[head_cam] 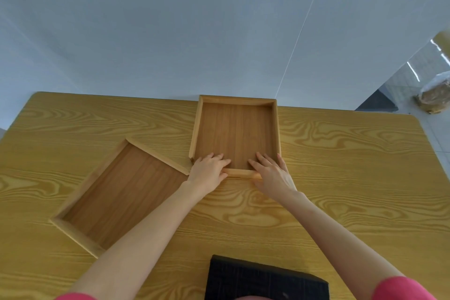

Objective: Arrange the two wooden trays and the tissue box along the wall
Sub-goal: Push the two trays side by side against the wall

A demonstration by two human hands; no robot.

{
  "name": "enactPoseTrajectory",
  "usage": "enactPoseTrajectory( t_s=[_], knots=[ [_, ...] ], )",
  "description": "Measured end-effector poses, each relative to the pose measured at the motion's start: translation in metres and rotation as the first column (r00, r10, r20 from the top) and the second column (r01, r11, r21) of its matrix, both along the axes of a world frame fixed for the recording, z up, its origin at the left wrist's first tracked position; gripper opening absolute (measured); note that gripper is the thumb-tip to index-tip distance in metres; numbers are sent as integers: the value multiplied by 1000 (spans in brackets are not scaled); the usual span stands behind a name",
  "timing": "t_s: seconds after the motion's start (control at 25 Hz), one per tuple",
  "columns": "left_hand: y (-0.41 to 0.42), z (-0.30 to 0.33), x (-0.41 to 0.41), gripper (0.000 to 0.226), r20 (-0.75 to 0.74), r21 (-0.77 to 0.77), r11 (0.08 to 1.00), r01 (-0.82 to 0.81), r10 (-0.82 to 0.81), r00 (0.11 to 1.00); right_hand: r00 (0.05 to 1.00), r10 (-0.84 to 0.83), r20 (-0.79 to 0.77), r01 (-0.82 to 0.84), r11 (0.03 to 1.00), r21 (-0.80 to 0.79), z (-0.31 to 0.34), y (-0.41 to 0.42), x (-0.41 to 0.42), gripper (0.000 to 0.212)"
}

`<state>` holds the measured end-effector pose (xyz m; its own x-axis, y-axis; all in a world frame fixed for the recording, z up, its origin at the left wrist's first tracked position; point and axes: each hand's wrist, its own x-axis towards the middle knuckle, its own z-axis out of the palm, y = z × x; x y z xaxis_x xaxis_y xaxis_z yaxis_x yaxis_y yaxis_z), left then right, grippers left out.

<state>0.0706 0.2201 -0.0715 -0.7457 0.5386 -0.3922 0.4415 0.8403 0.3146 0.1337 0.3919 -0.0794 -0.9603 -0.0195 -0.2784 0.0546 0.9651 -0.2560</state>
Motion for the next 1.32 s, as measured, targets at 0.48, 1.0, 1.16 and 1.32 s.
enactPoseTrajectory(
  t_s=[0.48, 1.0, 1.16, 1.32],
  knots=[
    [-101, 24, 81, 64, -119, 98, 985, -142, 154, 981, 997, 40, -66, -49, 988, -147, 41, -102, 54, 57],
    [-165, 3, 105, 56, 0, -76, 994, -84, 84, 996, 976, 212, -54, -213, 977, -19, 21, -189, 42, 49],
    [-178, 4, 108, 49, 12, -43, 998, -55, 56, 998, 964, 240, -112, -239, 971, 28, 16, -194, 42, 30],
    [-221, 7, 116, 44, 6, 28, 998, -65, 65, 998, 941, 276, -198, -284, 959, -13, 19, -216, 64, 17]
  ],
)
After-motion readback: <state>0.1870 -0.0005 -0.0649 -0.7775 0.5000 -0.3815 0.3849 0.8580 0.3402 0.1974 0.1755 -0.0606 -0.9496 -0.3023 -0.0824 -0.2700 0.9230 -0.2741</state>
